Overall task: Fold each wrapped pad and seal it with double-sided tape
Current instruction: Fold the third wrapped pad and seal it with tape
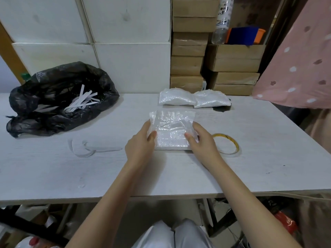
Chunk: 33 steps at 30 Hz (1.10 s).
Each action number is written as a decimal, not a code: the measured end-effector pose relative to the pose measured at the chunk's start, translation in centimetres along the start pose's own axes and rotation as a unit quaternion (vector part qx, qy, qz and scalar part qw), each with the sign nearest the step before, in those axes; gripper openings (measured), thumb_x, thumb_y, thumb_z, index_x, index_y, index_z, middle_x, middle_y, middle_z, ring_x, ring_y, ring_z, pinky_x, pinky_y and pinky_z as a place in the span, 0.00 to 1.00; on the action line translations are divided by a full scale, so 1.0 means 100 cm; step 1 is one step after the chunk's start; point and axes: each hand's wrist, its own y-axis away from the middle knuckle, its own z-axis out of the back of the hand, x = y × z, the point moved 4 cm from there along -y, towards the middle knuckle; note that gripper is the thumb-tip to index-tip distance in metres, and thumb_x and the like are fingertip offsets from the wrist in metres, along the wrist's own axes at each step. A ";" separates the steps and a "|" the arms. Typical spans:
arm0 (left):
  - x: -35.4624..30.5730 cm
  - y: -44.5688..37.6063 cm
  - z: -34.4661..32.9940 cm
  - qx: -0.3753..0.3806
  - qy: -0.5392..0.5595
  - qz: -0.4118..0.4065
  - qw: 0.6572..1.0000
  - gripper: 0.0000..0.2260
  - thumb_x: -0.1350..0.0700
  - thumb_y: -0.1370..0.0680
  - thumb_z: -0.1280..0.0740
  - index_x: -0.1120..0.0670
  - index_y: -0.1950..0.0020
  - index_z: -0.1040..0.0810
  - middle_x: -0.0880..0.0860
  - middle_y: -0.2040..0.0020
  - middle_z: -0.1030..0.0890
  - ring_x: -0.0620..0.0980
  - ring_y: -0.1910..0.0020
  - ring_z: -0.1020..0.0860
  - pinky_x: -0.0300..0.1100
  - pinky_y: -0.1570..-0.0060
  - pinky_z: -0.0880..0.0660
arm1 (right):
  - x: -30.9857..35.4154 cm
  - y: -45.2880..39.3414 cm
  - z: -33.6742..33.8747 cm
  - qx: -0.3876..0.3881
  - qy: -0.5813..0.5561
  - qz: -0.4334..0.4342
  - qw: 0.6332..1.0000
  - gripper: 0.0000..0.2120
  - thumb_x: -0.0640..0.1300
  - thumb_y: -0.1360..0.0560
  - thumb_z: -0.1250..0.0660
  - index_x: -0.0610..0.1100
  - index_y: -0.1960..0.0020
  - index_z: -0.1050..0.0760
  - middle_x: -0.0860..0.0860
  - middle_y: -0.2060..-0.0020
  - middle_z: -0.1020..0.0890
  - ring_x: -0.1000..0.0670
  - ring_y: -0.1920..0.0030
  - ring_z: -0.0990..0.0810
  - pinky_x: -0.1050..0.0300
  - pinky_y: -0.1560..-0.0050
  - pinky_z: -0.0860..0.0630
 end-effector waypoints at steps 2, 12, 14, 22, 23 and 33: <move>-0.001 0.001 0.001 0.003 0.007 -0.001 1.000 0.17 0.50 0.20 0.44 0.42 0.31 0.36 0.46 0.66 0.29 0.55 0.55 0.26 0.44 0.57 0.35 | -0.004 0.000 -0.002 0.018 -0.031 -0.016 0.999 0.04 0.44 0.22 0.38 0.44 0.51 0.30 0.53 0.61 0.24 0.54 0.60 0.27 0.57 0.56 0.31; -0.005 -0.011 -0.004 0.024 -0.002 0.080 0.997 0.22 0.54 0.25 0.45 0.38 0.32 0.34 0.49 0.51 0.20 0.54 0.52 0.25 0.43 0.55 0.33 | 0.008 -0.009 -0.010 0.012 0.054 -0.135 0.989 0.13 0.42 0.24 0.45 0.44 0.41 0.30 0.46 0.58 0.24 0.42 0.54 0.26 0.50 0.52 0.30; -0.005 -0.013 -0.005 0.024 -0.012 0.088 0.996 0.22 0.55 0.25 0.45 0.39 0.32 0.34 0.49 0.49 0.19 0.55 0.51 0.24 0.42 0.56 0.34 | 0.006 -0.014 -0.015 0.016 0.113 -0.135 0.984 0.18 0.42 0.24 0.45 0.44 0.35 0.33 0.46 0.59 0.23 0.41 0.54 0.24 0.50 0.53 0.28; -0.014 -0.006 -0.008 0.005 -0.091 0.049 0.995 0.22 0.55 0.22 0.46 0.43 0.27 0.39 0.53 0.45 0.20 0.58 0.46 0.24 0.43 0.54 0.34 | 0.019 -0.008 -0.023 -0.104 0.389 -0.123 0.907 0.15 0.43 0.26 0.34 0.36 0.43 0.29 0.40 0.45 0.26 0.41 0.55 0.22 0.55 0.65 0.34; -0.015 -0.005 -0.009 0.004 -0.095 0.043 0.995 0.22 0.55 0.22 0.46 0.43 0.27 0.39 0.54 0.47 0.19 0.58 0.47 0.24 0.43 0.55 0.34 | 0.024 -0.009 -0.023 -0.115 0.420 -0.104 0.894 0.16 0.42 0.30 0.29 0.36 0.46 0.26 0.40 0.45 0.25 0.41 0.55 0.22 0.55 0.66 0.31; -0.019 -0.003 -0.008 0.015 -0.117 0.044 0.992 0.20 0.55 0.20 0.47 0.46 0.27 0.40 0.55 0.43 0.20 0.58 0.44 0.24 0.43 0.53 0.35 | 0.019 0.008 -0.057 0.145 0.388 0.136 0.900 0.38 0.56 0.28 0.71 0.42 0.24 0.50 0.48 0.24 0.48 0.52 0.24 0.53 0.58 0.28 0.63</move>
